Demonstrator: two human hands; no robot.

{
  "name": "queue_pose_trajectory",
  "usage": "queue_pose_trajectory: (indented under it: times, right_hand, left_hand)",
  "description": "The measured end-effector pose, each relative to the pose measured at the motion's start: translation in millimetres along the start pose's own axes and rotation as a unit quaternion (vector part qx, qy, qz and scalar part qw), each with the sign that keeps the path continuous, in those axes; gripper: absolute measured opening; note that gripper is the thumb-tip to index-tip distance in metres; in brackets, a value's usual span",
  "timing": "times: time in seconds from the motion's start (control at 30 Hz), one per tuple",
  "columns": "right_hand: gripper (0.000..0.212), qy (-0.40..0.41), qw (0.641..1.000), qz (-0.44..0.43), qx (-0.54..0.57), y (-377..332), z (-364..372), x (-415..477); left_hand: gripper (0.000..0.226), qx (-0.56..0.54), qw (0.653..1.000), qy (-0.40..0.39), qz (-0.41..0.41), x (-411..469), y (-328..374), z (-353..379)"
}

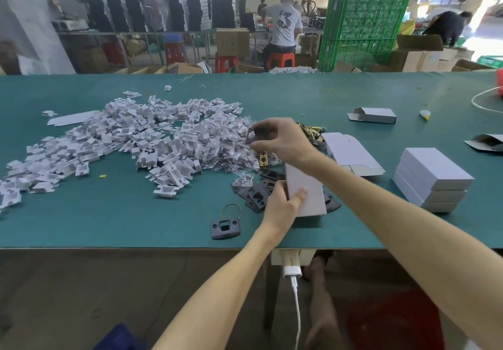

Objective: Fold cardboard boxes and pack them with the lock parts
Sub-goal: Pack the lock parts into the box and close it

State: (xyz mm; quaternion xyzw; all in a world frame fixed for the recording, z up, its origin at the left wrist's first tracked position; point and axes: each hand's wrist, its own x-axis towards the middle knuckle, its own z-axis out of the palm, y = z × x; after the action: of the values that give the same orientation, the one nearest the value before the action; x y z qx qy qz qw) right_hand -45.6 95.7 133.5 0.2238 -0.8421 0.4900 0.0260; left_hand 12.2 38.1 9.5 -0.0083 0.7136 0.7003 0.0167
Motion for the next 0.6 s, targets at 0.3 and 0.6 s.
queue_pose_trajectory:
  times: [0.3,0.6]
  right_hand:
    - [0.018,0.135,0.976,0.028,-0.167,20,-56,-6]
    - [0.022,0.034,0.945,0.044,-0.321,18,-63,-12]
  left_hand:
    - [0.029,-0.018,1.0,-0.01,0.014,5,-7,3]
    - [0.028,-0.027,0.999,-0.007,0.022,3,-6,4]
